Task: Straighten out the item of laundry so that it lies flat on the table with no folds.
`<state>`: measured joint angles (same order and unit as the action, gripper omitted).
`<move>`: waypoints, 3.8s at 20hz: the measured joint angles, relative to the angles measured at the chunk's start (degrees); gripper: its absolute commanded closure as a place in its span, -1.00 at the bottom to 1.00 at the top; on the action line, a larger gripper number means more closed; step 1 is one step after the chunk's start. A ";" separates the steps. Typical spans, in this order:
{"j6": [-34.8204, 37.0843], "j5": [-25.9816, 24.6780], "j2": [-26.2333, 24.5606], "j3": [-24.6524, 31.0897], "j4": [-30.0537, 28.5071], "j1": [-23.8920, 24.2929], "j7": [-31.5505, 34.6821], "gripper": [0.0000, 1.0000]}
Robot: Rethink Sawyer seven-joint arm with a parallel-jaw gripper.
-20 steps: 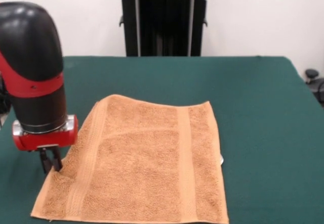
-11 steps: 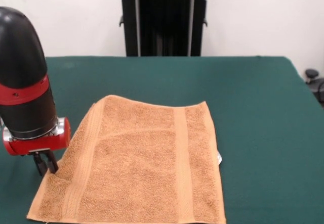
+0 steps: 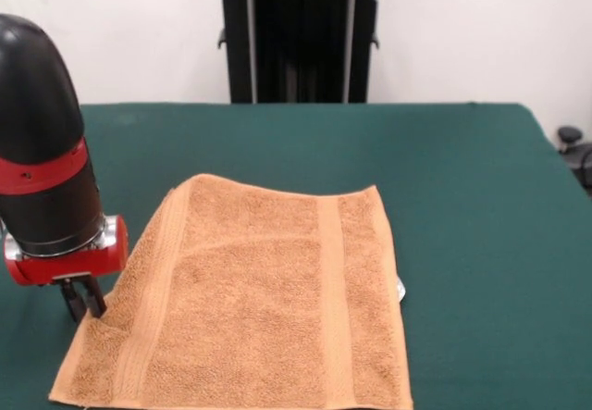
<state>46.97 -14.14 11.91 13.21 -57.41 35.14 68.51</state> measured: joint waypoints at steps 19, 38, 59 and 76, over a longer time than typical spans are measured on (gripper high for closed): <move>-2.82 -1.88 1.49 -0.10 -2.46 -0.37 0.00 -1.00; -4.49 -3.21 13.77 -9.97 -16.24 -9.52 0.00 -1.00; -1.89 5.13 23.71 -19.19 -25.67 -19.36 2.54 -1.00; -8.77 7.91 23.40 -22.93 -35.66 -24.96 12.57 -1.00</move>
<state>38.19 -6.23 35.32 -9.71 -93.07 10.18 81.08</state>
